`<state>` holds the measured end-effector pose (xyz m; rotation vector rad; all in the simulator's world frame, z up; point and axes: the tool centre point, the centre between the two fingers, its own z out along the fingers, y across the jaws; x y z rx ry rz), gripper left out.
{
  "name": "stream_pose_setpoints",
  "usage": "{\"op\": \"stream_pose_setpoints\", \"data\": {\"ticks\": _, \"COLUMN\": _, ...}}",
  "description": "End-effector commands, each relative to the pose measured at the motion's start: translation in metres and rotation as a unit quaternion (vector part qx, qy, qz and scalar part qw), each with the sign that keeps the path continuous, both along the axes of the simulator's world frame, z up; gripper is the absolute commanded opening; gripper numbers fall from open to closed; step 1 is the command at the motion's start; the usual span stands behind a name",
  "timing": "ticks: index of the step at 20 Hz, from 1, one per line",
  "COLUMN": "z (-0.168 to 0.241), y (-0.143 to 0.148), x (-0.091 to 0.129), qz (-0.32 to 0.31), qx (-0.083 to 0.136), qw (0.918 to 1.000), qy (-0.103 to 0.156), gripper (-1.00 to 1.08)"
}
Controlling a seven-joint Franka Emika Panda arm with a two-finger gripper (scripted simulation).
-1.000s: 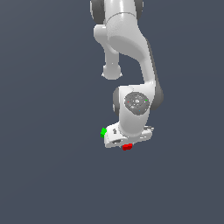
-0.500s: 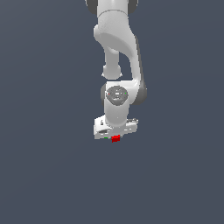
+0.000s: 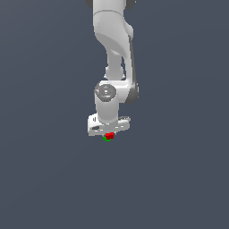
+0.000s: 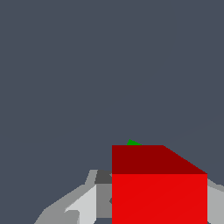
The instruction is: Stack the red cube on top of the green cube.
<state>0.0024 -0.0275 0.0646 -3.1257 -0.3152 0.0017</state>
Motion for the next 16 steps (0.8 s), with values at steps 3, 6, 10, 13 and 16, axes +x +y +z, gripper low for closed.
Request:
{"op": "stream_pose_setpoints", "data": {"ticks": 3, "z": -0.0031, "y": -0.0104, "x": -0.0086, "qz": 0.0, "qx": 0.0, "qw": 1.0, "qy": -0.001, "gripper": -1.0}}
{"op": "stream_pose_setpoints", "data": {"ticks": 6, "z": -0.0037, "y": -0.0125, "x": -0.0102, "qz": 0.0, "qx": 0.0, "qw": 1.0, "qy": -0.001, "gripper": -1.0}}
{"op": "stream_pose_setpoints", "data": {"ticks": 10, "z": -0.0037, "y": -0.0125, "x": -0.0102, "qz": 0.0, "qx": 0.0, "qw": 1.0, "qy": -0.001, "gripper": 1.0}}
{"op": "stream_pose_setpoints", "data": {"ticks": 13, "z": -0.0037, "y": -0.0125, "x": -0.0102, "qz": 0.0, "qx": 0.0, "qw": 1.0, "qy": -0.001, "gripper": 1.0}}
{"op": "stream_pose_setpoints", "data": {"ticks": 16, "z": -0.0037, "y": -0.0125, "x": -0.0102, "qz": 0.0, "qx": 0.0, "qw": 1.0, "qy": -0.001, "gripper": 1.0}}
